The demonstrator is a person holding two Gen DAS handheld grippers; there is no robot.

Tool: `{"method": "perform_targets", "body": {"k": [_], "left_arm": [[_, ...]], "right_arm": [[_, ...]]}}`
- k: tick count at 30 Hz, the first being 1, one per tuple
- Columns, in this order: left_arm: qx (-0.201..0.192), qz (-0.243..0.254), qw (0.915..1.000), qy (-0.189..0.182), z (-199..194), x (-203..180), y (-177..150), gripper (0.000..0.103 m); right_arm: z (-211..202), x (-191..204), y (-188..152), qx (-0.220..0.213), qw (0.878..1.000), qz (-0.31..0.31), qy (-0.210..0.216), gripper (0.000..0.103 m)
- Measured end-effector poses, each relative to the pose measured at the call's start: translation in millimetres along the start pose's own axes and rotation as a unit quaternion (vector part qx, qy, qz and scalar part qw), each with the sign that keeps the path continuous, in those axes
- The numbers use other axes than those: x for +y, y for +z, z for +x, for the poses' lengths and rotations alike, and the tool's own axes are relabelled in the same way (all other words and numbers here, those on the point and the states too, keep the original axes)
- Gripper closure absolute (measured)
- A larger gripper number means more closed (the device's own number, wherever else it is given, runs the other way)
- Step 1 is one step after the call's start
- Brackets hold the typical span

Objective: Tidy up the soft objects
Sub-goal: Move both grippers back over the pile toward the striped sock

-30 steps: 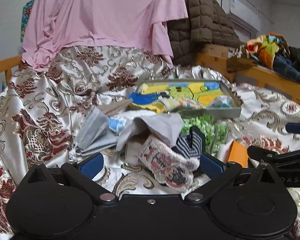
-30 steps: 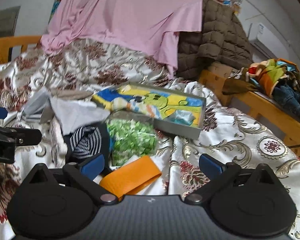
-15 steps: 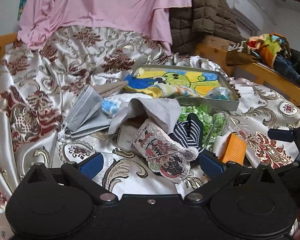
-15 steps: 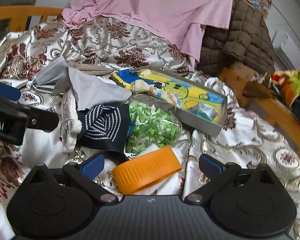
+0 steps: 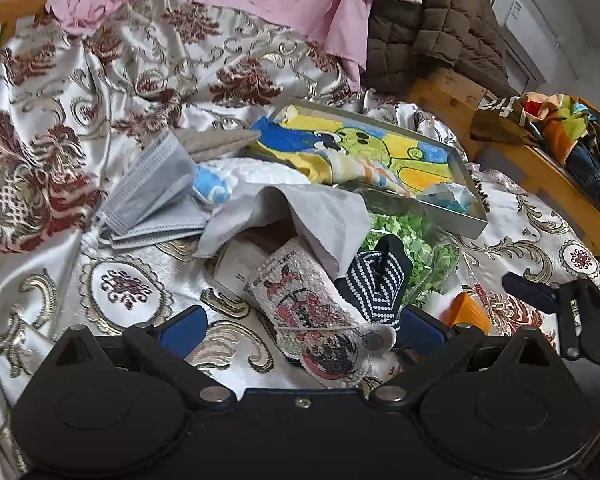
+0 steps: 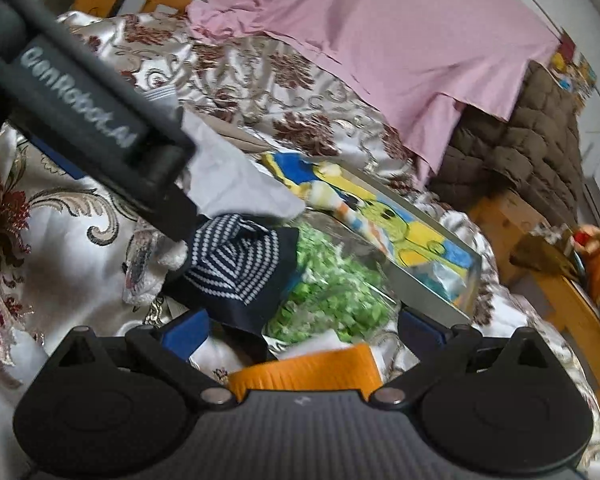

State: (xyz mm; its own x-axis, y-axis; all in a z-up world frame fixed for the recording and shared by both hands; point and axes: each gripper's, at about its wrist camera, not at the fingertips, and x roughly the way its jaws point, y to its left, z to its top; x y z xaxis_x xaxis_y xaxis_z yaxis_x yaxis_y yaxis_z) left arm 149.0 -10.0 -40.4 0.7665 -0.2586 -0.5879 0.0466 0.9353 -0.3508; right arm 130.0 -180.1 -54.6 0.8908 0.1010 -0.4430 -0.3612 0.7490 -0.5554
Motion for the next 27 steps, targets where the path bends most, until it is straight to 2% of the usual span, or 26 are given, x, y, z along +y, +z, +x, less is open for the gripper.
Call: {"method": "perform_targets", "body": {"k": [4,11,15,21,27], "left_arm": [[0.009,-0.019,0.9997,-0.009,8.6,1.7,4.6,0.003],[0.023,-0.056,0.9977,-0.03,20.5,13.8,9.1,0.017],[0.027,-0.073,0.9965,-0.031,23.9,25.2,8.9,0.025],[0.029,-0.085,0.9946,-0.051,24.6,35.6,9.4,0.032],[0.028,-0.087,0.994,-0.061,17.1,46.4,3.2,0.029]], "right_arm": [[8.2,2.6,0.9,-0.018,0.999,-0.029,0.014,0.003],[14.7,12.4,1.0,-0.051,0.996,-0.07,0.02,0.009],[17.8,14.0,3.2,-0.059,0.995,-0.074,0.036,0.016],[24.1,16.4,5.4,-0.064,0.993,-0.078,0.058,0.02],[27.3,17.2,5.4,-0.062,0.993,-0.078,0.066,0.022]]}}
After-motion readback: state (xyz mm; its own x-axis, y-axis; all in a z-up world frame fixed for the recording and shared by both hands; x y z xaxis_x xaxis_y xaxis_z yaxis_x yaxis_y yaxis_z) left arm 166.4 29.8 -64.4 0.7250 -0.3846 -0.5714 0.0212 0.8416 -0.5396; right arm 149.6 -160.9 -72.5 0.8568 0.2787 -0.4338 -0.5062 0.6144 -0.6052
